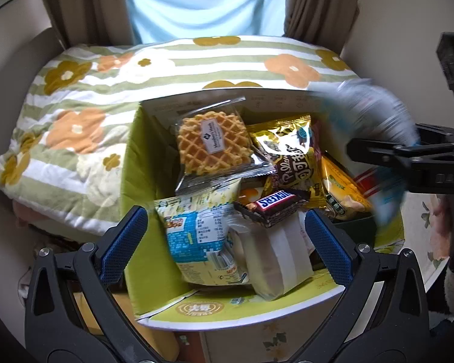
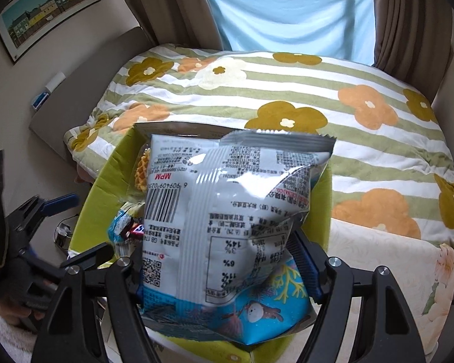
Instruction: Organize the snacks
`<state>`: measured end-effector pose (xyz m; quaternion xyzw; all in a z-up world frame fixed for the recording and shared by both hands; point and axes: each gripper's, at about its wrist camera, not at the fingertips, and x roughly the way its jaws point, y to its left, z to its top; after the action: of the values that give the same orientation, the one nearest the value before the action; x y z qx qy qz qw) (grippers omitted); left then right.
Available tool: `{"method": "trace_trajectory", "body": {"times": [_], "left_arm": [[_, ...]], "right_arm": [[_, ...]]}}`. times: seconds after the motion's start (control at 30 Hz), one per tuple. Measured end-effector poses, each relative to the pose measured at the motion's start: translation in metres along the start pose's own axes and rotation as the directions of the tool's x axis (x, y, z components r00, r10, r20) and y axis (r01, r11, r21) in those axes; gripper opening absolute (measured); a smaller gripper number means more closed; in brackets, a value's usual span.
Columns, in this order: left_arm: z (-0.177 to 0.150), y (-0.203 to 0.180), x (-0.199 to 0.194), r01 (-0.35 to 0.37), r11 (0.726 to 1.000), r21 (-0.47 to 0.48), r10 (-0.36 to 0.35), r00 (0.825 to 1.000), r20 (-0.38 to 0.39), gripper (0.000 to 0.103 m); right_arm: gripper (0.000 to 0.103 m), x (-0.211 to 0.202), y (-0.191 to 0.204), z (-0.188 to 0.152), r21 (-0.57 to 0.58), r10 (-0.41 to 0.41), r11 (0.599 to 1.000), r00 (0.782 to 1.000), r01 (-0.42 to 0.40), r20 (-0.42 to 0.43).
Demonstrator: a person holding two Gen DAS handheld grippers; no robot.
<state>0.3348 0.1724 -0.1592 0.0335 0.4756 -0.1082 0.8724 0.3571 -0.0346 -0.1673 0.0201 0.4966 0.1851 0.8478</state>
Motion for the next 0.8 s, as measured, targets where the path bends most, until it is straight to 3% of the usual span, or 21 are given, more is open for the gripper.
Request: {"method": "trace_trajectory", "body": {"times": [0.07,0.1,0.5,0.7,0.8], "left_arm": [[-0.001,0.0,-0.001,-0.007,1.0,0.001,0.007,1.0,-0.001,0.103],[-0.002,0.0,-0.001,-0.012,1.0,0.002,0.012,1.0,-0.001,0.103],[-0.008,-0.009,-0.011,-0.027,0.998,0.05,0.026,0.999,0.031,0.103],[-0.006,-0.026,-0.055,-0.042,0.998,0.039,0.037,0.992,0.123,0.103],[-0.006,-0.041,-0.088,-0.063,0.998,0.028,0.056,0.979,0.198,0.103]], "right_arm": [[0.092,0.009,-0.001,0.0,0.0,-0.034,0.999,0.999,0.034,-0.013],[0.094,0.012,0.0,-0.001,0.001,-0.056,0.998,0.998,0.056,-0.023],[0.095,-0.016,-0.001,-0.022,0.095,-0.14,0.986,0.989,0.135,0.051],[0.095,-0.057,0.003,-0.026,0.109,-0.147,0.985,0.981,0.133,0.128],[0.095,-0.087,0.005,-0.03,0.113,-0.157,0.984,0.97,0.137,0.187]]}}
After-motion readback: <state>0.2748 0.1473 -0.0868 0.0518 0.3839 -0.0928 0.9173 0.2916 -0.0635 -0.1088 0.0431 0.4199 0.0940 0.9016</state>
